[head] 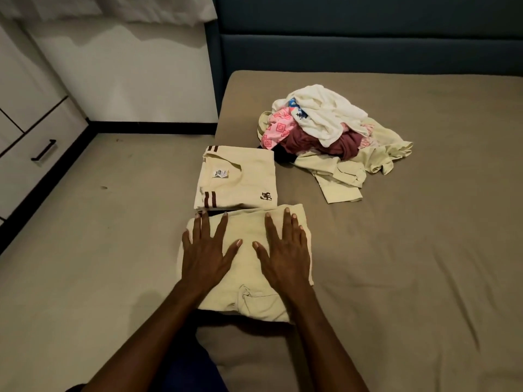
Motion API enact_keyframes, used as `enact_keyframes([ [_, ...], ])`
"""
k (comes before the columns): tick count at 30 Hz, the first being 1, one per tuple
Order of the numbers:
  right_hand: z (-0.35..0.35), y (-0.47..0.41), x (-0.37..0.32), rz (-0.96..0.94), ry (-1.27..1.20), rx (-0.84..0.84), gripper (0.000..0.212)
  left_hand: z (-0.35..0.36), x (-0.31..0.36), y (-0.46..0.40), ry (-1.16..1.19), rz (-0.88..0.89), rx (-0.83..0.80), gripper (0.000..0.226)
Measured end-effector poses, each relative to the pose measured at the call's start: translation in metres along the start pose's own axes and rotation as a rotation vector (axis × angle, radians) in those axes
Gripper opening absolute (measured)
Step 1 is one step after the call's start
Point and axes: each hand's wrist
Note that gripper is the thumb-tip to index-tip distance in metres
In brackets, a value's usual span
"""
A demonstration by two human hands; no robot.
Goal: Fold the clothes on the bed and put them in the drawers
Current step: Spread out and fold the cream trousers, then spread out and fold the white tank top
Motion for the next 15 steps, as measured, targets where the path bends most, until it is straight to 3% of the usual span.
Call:
enact_keyframes([
  [11, 0.026, -0.006, 0.022, 0.006, -0.093, 0.0, 0.069, 0.022, 0.005, -0.01, -0.105, -0.005, -0.008, 0.077],
  [15, 0.013, -0.014, 0.028, 0.023, -0.25, 0.044, 0.063, 0.018, 0.01, -0.011, -0.065, -0.051, 0.015, 0.08],
])
Point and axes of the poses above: each hand's wrist, its own y-axis away from the middle knuckle, its own z-axis out of the palm, x = y × z, and after that the axes turned 12 degrees about -y, right-handed
